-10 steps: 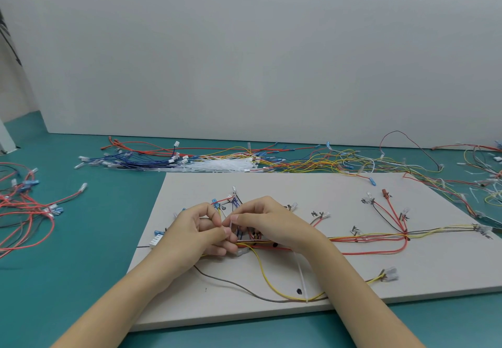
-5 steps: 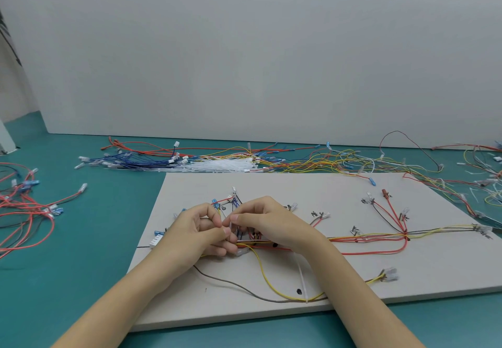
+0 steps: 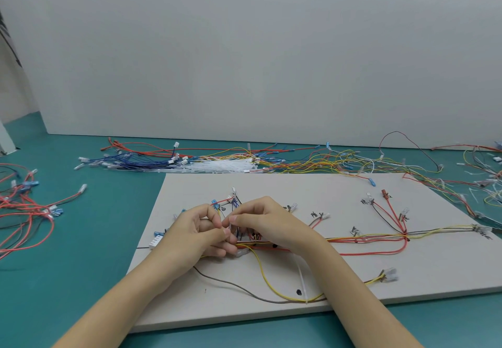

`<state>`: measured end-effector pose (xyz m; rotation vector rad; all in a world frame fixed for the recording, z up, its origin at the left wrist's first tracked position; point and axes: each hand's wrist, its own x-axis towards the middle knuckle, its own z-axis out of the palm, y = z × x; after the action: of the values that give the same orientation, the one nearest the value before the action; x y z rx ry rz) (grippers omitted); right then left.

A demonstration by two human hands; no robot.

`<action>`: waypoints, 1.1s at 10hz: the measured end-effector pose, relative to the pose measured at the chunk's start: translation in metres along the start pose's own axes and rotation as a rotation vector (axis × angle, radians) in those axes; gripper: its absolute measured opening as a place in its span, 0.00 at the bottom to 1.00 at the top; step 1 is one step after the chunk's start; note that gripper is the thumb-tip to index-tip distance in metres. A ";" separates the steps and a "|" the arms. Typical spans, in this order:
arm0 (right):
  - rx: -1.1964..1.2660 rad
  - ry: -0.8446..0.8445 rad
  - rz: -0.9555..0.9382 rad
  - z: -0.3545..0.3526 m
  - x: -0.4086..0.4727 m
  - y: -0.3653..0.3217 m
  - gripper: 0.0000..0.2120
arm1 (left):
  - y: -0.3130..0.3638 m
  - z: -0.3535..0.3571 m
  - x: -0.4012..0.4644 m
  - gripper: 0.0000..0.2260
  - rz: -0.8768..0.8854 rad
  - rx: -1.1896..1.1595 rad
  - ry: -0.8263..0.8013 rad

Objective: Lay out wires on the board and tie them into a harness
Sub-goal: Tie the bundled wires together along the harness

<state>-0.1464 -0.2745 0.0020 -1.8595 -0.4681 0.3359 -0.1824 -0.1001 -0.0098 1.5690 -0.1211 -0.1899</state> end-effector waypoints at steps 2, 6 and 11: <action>-0.018 -0.005 -0.012 0.000 -0.001 0.000 0.10 | 0.000 0.000 -0.001 0.10 0.002 -0.003 0.004; 0.025 -0.028 -0.004 -0.001 -0.001 -0.001 0.08 | 0.000 0.000 0.000 0.10 0.002 -0.008 0.005; 0.004 -0.007 -0.001 0.001 -0.003 -0.002 0.10 | 0.000 0.000 0.000 0.10 0.002 -0.014 0.008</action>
<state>-0.1497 -0.2741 0.0038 -1.8551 -0.4729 0.3424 -0.1825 -0.1002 -0.0102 1.5556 -0.1148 -0.1832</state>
